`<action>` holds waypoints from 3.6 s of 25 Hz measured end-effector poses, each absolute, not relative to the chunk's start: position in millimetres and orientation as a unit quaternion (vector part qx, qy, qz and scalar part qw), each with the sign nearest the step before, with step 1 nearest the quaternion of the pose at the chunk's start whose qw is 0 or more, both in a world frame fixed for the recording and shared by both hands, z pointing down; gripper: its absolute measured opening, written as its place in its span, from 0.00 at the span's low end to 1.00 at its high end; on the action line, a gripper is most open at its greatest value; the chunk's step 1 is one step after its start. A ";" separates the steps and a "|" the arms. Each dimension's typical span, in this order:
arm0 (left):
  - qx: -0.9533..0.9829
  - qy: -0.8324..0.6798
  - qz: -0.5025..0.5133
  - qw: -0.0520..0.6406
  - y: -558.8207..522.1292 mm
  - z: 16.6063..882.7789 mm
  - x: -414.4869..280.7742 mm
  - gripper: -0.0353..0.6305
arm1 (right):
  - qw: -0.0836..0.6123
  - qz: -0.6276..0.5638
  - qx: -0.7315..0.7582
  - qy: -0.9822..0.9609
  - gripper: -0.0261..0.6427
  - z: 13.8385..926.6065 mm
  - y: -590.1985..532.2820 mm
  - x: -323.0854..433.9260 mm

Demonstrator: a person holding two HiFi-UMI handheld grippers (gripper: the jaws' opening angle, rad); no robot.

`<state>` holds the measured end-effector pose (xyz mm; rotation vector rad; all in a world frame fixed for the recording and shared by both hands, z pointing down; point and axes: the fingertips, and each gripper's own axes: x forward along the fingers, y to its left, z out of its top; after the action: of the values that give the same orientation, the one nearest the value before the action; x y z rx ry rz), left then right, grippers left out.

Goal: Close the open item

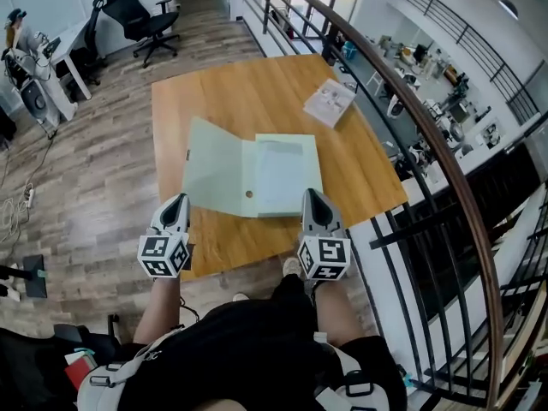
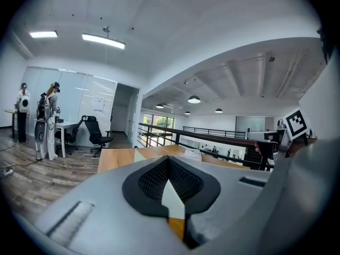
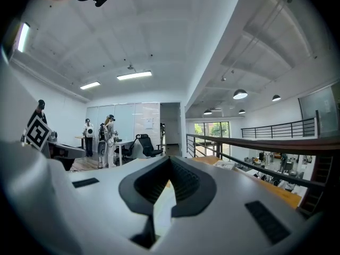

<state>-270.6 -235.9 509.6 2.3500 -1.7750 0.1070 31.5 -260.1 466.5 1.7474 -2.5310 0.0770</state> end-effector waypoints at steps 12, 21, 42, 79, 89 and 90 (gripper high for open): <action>0.776 -0.621 0.089 0.069 -267.2 494.5 -264.6 0.06 | 0.038 0.039 0.564 -0.824 0.06 488.4 -308.6 79.7; 0.742 -0.653 0.106 0.110 -287.2 519.6 -289.1 0.28 | 0.060 0.094 0.580 -0.807 0.16 534.9 -350.7 122.3; 0.690 -0.641 0.072 0.328 -282.7 668.0 -316.5 0.30 | 0.173 0.261 0.559 -0.768 0.18 710.7 -358.3 149.5; 0.798 -0.531 -0.066 0.278 -329.5 583.4 -201.4 0.09 | 0.139 0.380 0.439 -0.802 0.21 750.4 -350.1 103.3; 0.845 -0.457 -0.022 0.277 -325.2 592.0 -131.7 0.12 | 0.163 0.386 0.389 -0.820 0.21 750.6 -341.7 68.6; 0.849 -0.450 -0.015 0.278 -324.4 595.0 -124.5 0.12 | 0.164 0.386 0.388 -0.821 0.21 751.0 -341.1 66.6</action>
<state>-124.5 -324.4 595.0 2.2778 -1.2083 -0.0395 66.6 -341.1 751.0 1.1047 -2.3404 1.0992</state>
